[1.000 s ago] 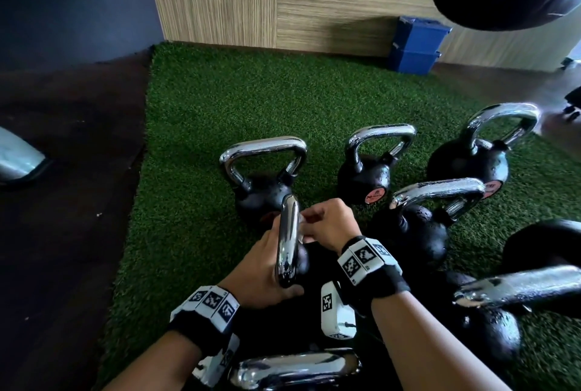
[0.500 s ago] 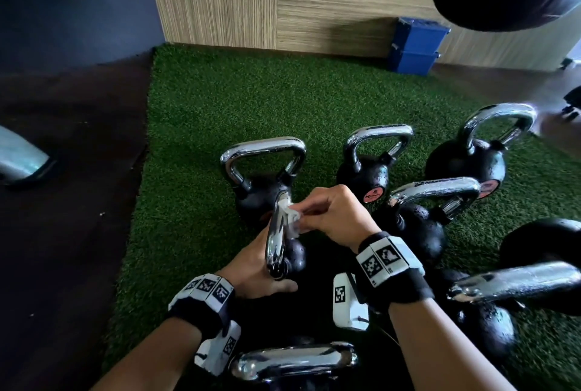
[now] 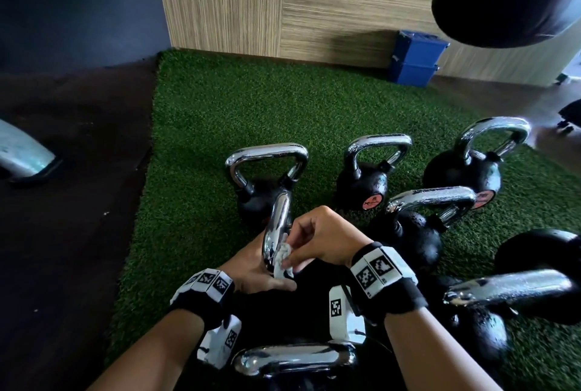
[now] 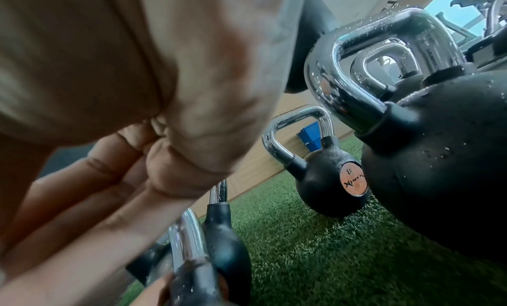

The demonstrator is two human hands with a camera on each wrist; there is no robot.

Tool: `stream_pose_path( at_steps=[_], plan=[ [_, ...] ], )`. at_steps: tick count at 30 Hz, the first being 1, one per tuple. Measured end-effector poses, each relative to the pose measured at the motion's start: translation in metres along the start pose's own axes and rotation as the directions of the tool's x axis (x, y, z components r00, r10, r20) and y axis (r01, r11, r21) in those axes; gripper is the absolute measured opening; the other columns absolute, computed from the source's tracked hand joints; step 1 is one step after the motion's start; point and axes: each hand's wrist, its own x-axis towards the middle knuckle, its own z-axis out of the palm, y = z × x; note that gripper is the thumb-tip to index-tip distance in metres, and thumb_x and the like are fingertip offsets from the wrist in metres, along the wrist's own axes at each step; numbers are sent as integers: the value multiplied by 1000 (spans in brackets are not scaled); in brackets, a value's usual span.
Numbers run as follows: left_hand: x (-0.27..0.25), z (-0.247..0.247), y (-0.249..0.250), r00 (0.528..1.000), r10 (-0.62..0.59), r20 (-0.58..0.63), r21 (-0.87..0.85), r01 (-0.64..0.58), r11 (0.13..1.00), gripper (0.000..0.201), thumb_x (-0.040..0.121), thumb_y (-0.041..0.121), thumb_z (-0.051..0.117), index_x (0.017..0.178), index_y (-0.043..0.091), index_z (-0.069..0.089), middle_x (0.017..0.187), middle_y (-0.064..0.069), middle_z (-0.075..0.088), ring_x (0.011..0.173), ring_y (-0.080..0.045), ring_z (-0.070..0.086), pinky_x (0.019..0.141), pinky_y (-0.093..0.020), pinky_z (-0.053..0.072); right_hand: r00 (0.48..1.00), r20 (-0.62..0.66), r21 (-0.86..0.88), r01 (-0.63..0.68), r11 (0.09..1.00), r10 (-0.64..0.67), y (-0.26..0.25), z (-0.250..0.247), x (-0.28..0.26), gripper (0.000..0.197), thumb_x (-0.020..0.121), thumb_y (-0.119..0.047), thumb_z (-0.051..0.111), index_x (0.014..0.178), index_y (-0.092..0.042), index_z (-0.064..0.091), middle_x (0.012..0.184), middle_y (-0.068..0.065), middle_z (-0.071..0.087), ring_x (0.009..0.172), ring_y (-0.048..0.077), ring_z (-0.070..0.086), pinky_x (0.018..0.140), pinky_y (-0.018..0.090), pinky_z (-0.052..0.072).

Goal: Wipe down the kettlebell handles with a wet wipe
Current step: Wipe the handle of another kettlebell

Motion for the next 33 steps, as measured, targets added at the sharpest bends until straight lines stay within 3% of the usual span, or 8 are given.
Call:
stream_pose_path(
  at_steps=[3, 7, 10, 15, 19, 23, 27, 33],
  plan=[
    [1, 2, 4, 999, -31, 39, -55, 33, 998, 30, 71, 20, 86, 90, 24, 63, 78, 14, 65, 71, 6, 60, 67, -11, 47, 1000, -15, -138, -12, 990, 10, 7, 6, 7, 23, 63, 3, 90, 69, -11, 73, 73, 11, 77, 63, 16, 73, 60, 26, 60],
    [5, 2, 2, 996, -31, 81, -119, 40, 992, 38, 73, 7, 81, 67, 39, 62, 63, 20, 63, 61, 9, 57, 60, -9, 46, 999, -45, -319, -32, 947, 18, 17, 11, 13, 23, 65, -3, 90, 65, -20, 75, 63, -5, 73, 59, 3, 67, 57, 15, 52],
    [1, 2, 1, 997, -20, 75, -196, 34, 980, 27, 73, 11, 82, 87, 28, 67, 79, 23, 68, 73, 10, 62, 68, -8, 48, 999, -48, -326, -17, 945, 2, 20, 7, 12, 18, 70, -3, 87, 82, -15, 80, 71, -1, 76, 63, 6, 69, 66, 25, 59],
    [2, 2, -6, 994, 90, 57, -115, -83, 990, 98, 69, 37, 93, 148, 9, 43, 141, 9, 57, 134, 1, 49, 111, -16, 38, 999, 34, -335, -9, 942, 21, 19, 3, 12, 28, 83, 4, 74, 89, -22, 79, 94, 22, 74, 71, 25, 69, 75, 42, 60],
    [0, 3, -10, 997, 69, 28, -76, -66, 995, 97, 64, 50, 93, 144, 28, 43, 140, 37, 46, 134, 15, 41, 107, -8, 37, 997, 70, -321, -6, 947, 30, 16, 5, 13, 46, 80, 14, 68, 66, -30, 71, 79, 14, 71, 70, 25, 66, 71, 40, 56],
    [-4, 4, -7, 998, 57, 11, -98, -55, 994, 121, 59, 47, 96, 151, 51, 17, 152, 24, 41, 138, 12, 39, 106, -5, 36, 992, 114, -205, -35, 978, 59, 19, 5, 11, 23, 83, 18, 64, 84, -2, 75, 82, 14, 69, 74, 22, 62, 73, 33, 54],
    [-5, 4, -3, 993, 116, -3, 33, -116, 993, 130, 59, 47, 93, 161, 28, 14, 163, 12, 21, 145, 7, 27, 110, -7, 26, 983, 150, -148, -82, 986, 105, 21, 4, 11, 24, 90, 13, 58, 113, 14, 67, 93, 19, 66, 80, 25, 60, 75, 32, 52],
    [-8, 0, 9, 992, 126, -6, -16, -126, 992, 134, 60, 38, 94, 162, 16, 9, 164, 5, 23, 149, -6, 29, 118, -22, 32, 982, 168, -23, -85, 996, 88, 26, 3, 14, 23, 88, 15, 59, 109, 14, 67, 96, 28, 68, 85, 30, 60, 85, 42, 47]
  ],
)
